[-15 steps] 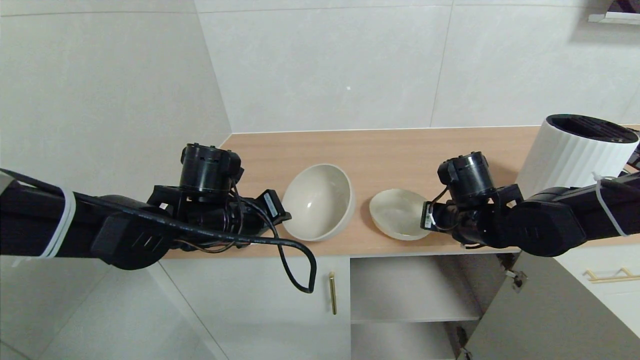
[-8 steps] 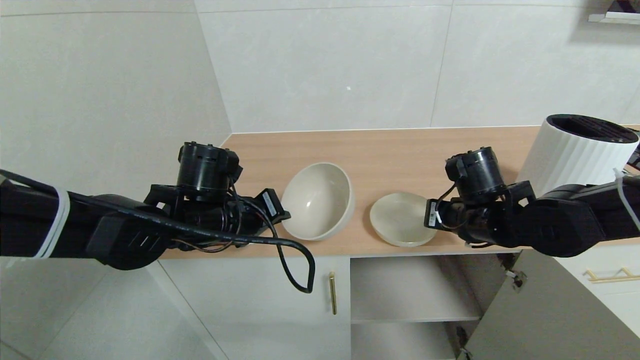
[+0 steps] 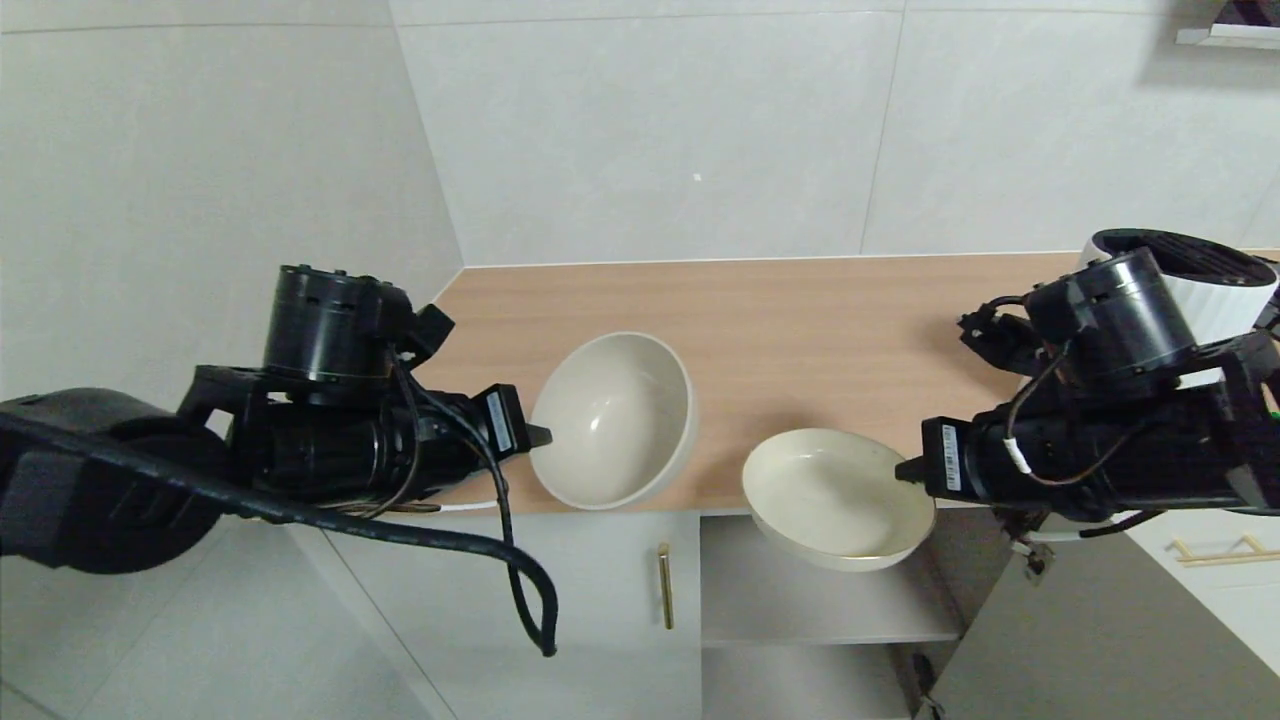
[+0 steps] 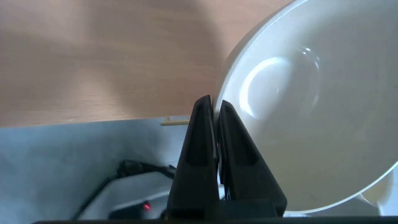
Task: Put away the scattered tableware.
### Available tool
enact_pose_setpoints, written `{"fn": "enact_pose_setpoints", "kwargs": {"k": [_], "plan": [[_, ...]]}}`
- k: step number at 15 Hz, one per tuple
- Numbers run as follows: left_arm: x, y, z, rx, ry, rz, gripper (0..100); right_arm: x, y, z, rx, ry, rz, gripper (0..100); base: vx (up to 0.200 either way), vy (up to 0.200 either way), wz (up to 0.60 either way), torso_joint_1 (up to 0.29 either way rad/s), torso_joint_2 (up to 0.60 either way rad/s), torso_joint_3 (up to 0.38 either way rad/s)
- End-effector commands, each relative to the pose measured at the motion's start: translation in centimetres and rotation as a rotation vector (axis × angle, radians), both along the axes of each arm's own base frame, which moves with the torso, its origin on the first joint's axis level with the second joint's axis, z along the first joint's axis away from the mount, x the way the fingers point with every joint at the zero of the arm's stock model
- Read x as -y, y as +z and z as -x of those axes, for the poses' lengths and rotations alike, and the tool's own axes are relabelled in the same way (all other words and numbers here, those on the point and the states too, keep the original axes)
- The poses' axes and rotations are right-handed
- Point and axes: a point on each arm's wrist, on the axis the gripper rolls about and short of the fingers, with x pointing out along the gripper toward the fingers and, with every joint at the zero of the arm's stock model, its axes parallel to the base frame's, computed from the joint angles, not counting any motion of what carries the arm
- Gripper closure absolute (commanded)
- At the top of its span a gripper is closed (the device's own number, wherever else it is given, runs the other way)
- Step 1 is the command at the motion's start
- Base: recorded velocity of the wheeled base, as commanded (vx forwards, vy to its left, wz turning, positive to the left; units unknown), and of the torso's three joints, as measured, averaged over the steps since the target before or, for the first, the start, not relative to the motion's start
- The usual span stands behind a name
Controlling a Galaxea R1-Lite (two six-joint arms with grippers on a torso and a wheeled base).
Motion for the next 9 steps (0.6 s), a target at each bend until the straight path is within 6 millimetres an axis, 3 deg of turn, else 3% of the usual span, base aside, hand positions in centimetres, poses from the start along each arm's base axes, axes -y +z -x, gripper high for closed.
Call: {"fn": "enact_pose_setpoints", "kwargs": {"k": [1,7,9], "plan": [[-0.8,2.1,2.0,0.075,-0.014,0.007,100,1.1,2.3,2.0,0.057,0.007,-0.040,100,0.000,0.000,0.00,0.000,0.00,0.000],[-1.1,2.5,2.7,0.087,-0.022,0.003,100,1.6,1.1,2.7,0.085,0.028,-0.007,100,0.000,0.000,0.00,0.000,0.00,0.000],[-0.9,2.4,2.8,0.079,-0.029,0.000,100,1.6,0.6,2.7,0.103,0.048,0.012,100,-0.200,0.000,0.00,0.002,0.00,0.000]]}}
